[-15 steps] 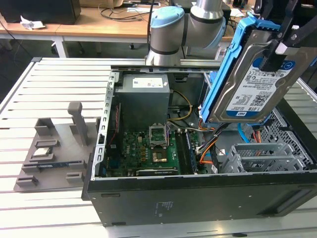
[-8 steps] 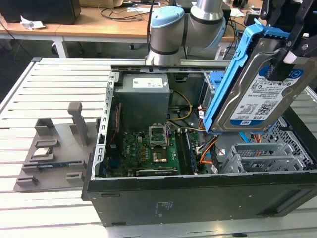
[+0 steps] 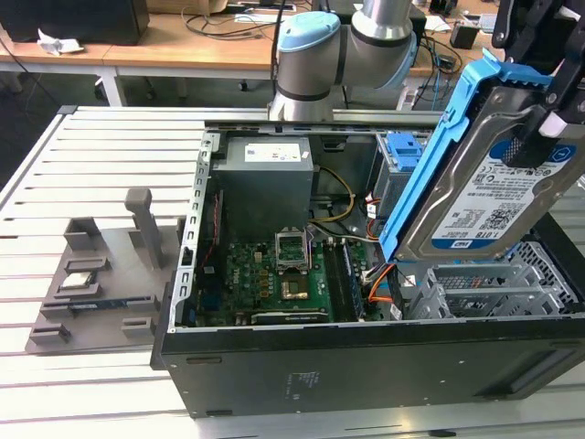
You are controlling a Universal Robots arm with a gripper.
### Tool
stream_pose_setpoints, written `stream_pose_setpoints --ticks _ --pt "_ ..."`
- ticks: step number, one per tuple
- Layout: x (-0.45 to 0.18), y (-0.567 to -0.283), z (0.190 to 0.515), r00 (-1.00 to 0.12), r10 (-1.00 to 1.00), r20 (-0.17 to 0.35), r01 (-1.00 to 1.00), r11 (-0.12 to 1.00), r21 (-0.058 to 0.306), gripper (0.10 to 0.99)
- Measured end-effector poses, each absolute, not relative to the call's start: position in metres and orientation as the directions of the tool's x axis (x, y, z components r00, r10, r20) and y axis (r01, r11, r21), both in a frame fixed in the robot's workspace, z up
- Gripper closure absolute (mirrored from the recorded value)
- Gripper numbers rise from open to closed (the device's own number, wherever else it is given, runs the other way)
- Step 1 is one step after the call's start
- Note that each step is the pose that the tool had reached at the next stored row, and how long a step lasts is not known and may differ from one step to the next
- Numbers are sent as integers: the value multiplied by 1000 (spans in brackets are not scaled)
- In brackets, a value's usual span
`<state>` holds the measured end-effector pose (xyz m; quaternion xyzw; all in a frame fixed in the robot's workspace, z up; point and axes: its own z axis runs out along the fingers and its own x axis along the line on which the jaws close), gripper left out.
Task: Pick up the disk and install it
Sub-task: 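Pick up the disk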
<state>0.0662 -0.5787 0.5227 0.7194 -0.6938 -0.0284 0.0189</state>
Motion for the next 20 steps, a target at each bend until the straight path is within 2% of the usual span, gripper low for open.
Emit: stream_pose_setpoints --ticks 2,4,7,20 --pt "66 -580 523 35 -999 -22 -997 -36 66 722" --pt "66 -581 523 25 -998 -61 -997 -29 65 722" --pt "67 -581 521 -20 -998 -61 -998 16 65 722" --pt "77 -580 510 -23 -998 -59 -998 19 65 722"
